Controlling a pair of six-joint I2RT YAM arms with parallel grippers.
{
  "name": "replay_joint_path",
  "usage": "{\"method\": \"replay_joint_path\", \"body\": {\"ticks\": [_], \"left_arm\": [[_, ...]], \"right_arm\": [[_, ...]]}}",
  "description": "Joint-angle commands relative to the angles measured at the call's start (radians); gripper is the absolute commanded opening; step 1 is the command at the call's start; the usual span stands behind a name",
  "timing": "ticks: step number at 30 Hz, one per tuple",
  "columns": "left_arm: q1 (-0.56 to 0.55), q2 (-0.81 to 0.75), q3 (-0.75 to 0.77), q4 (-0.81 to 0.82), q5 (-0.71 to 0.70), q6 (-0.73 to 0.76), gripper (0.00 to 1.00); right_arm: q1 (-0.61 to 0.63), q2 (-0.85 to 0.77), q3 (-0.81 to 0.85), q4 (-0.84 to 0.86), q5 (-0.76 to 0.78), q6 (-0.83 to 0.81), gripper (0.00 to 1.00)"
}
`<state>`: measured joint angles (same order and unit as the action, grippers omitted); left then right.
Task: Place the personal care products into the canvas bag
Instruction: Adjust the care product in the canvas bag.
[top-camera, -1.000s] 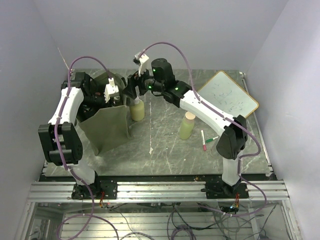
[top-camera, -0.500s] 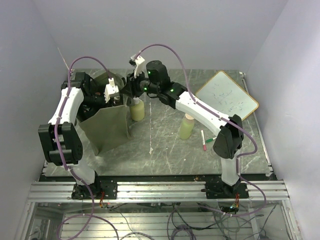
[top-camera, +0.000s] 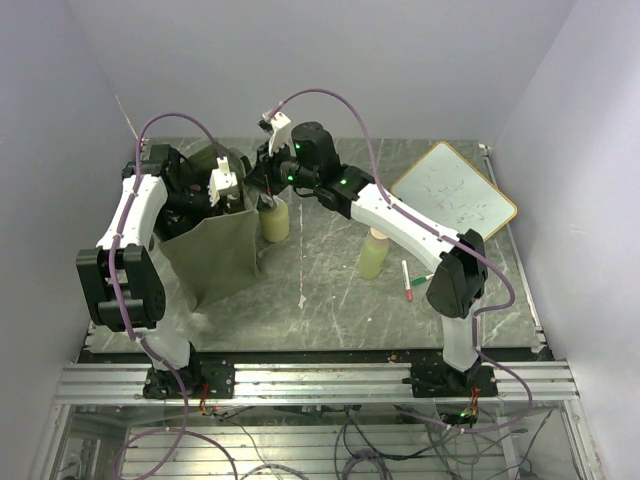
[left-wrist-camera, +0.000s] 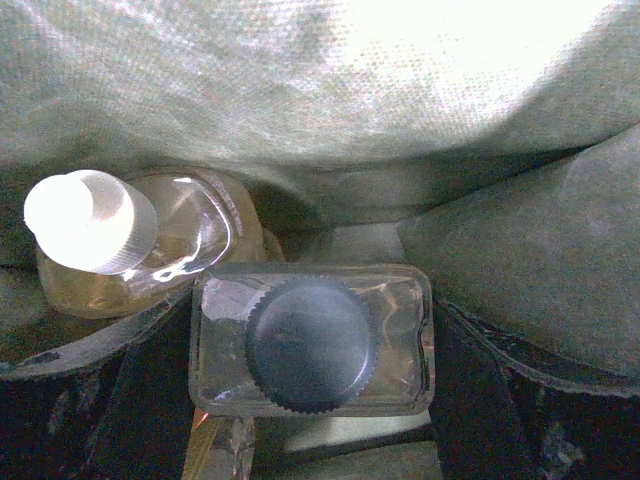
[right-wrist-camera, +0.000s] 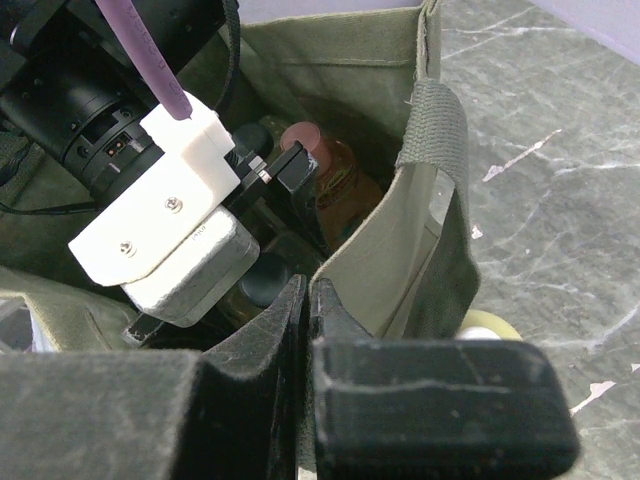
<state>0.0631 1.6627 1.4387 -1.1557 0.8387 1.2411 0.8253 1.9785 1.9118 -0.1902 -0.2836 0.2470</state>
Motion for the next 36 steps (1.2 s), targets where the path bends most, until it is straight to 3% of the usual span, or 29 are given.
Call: {"method": "replay_joint_path", "body": {"ticks": [1,26,36], "left_arm": [[0.003,-0.022,0.038,-0.006,0.088,0.037,0.16],[0.003,0.001,0.089,-0.057,0.105,0.061,0.16],[0.002,0.009,0.07,-0.024,0.1,0.051,0.16]], "right_arm": [[0.002,-0.068,-0.001,0.052,-0.009,0.004,0.0],[0.001,-0.181,-0.066,0.072,0.03,-0.067,0.01],[-0.005,-0.16,-0.045,0.071,-0.017,-0.089,0.36]]}}
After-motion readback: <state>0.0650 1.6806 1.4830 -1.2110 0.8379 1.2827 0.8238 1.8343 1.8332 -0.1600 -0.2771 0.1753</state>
